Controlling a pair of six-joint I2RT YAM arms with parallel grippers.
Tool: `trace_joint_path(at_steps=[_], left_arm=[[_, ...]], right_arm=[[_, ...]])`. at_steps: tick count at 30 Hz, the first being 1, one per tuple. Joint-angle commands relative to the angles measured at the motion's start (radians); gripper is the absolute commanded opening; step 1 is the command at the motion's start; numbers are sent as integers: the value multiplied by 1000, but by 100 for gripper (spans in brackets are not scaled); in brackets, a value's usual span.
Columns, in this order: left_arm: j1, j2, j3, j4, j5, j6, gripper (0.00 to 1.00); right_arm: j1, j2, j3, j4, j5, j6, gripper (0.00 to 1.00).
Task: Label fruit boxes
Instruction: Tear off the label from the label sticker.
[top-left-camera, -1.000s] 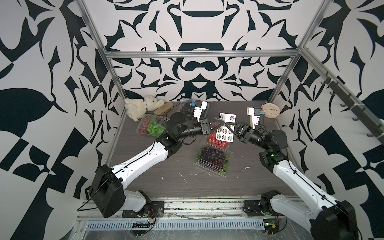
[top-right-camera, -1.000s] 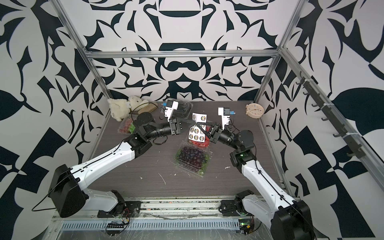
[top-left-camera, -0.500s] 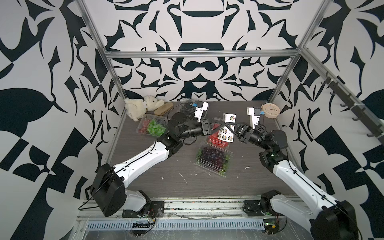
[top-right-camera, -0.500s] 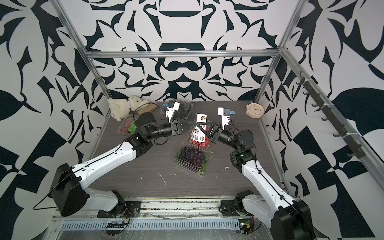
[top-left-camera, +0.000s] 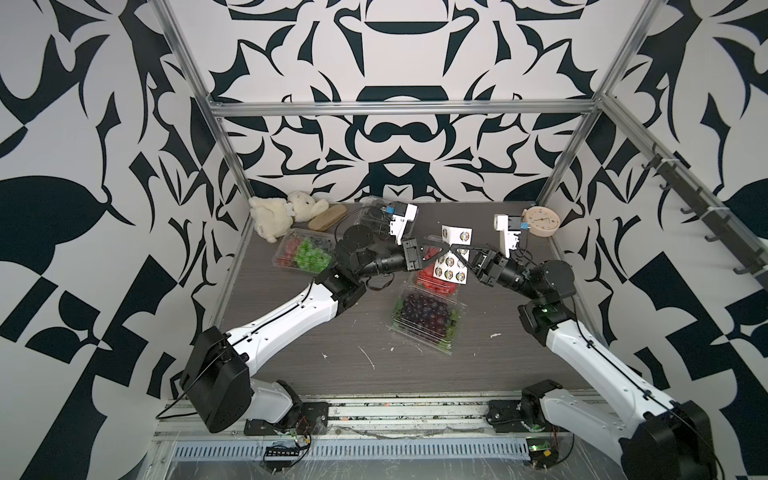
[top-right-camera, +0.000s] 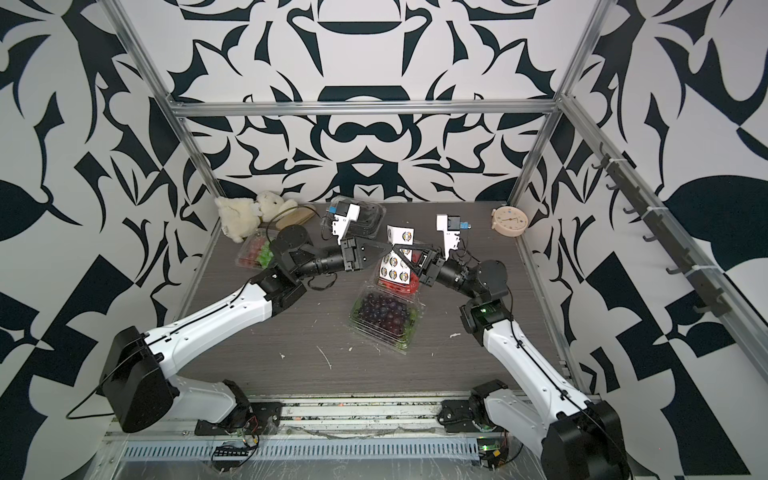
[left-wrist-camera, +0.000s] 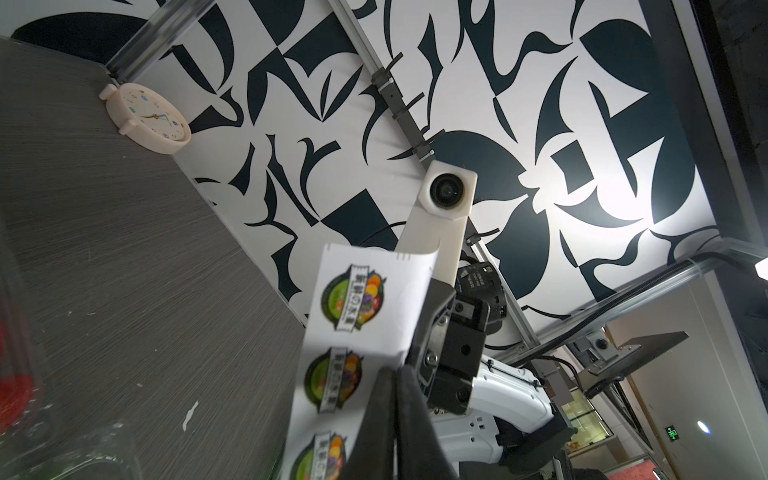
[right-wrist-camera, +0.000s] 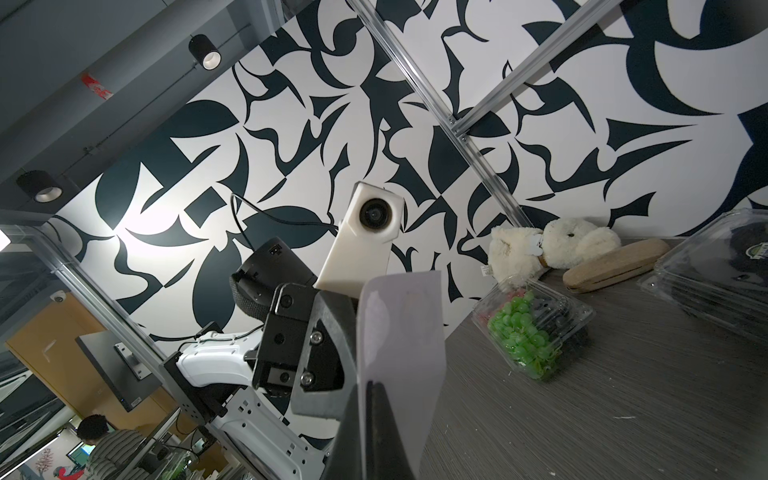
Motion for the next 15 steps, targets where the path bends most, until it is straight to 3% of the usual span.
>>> trace_joint_path(at_steps=[1,4,8,15], left_arm=[[-8,-10,13,25,9,13,0],[-8,-24,5,17,-12,23,0],[-7,-43,-4,-2,-41,38,0],[-3,-51,-9,-7,-62,43,0]], right_arm=[[6,-10,28,37,-3,-16,0],[6,-23,29,-4,-4,-45,2],[6,-68,28,-101,3,-117,13],[5,-122,5,-183,7,-171,17]])
